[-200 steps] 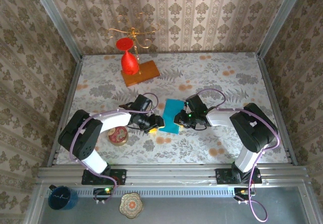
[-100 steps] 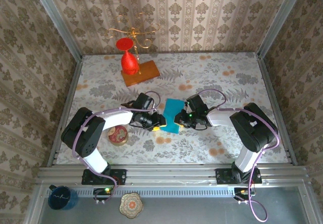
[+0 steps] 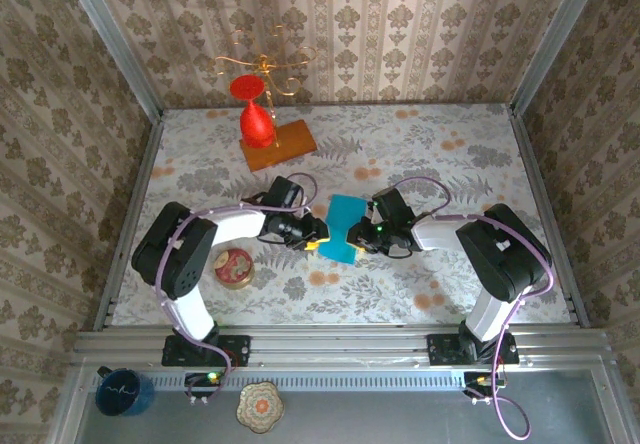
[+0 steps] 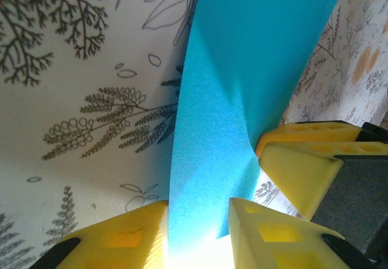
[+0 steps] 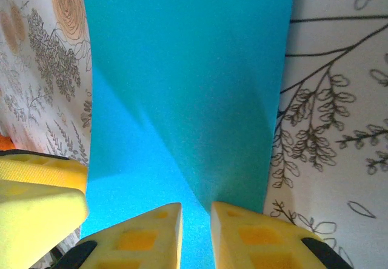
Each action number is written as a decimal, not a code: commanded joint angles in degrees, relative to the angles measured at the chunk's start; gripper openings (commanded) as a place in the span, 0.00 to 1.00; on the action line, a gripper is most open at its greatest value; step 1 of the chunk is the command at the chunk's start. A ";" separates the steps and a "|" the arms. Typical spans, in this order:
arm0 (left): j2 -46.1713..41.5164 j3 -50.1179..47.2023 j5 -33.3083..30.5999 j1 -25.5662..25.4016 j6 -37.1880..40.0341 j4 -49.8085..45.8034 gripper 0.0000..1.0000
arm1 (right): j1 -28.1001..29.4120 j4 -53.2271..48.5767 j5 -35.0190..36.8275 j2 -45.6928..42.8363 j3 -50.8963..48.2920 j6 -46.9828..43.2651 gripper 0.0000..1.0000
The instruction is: Fold a paper plane with a square sheet of paper (pick it up from the middle)
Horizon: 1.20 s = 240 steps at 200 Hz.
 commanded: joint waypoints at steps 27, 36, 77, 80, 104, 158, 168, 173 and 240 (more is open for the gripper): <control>2.99 3.69 1.60 0.97 1.86 -0.09 0.26 | -0.91 -2.76 1.16 -0.19 -2.12 -1.88 0.23; 3.55 4.15 1.60 1.10 2.11 -0.11 0.24 | -0.91 -2.76 0.95 -0.19 -2.07 -2.02 0.23; 6.27 7.15 3.96 1.63 3.75 -0.94 0.21 | -0.91 -3.27 -0.15 0.42 -1.68 -3.43 0.22; 6.44 7.46 3.97 1.64 3.92 -1.03 0.21 | -0.91 -3.33 -0.23 0.47 -1.65 -3.55 0.22; 7.41 8.86 3.91 1.89 4.99 -2.29 0.18 | -1.00 -3.20 -0.94 0.70 -1.55 -4.21 0.22; 6.32 8.81 2.62 2.07 4.80 -3.06 0.02 | -1.08 -4.08 -1.79 -2.35 -0.01 -7.64 0.28; 5.40 8.31 2.39 2.08 4.41 -2.75 0.02 | -1.09 -4.14 -0.92 -4.55 0.03 -9.04 0.32; 4.88 8.06 2.38 2.15 4.13 -2.75 0.01 | -1.09 -4.08 -0.44 -5.68 0.03 -9.78 0.34; -3.70 1.48 -4.87 3.50 -5.11 2.68 0.01 | 6.08 -4.75 15.71 -16.14 1.19 -27.29 0.49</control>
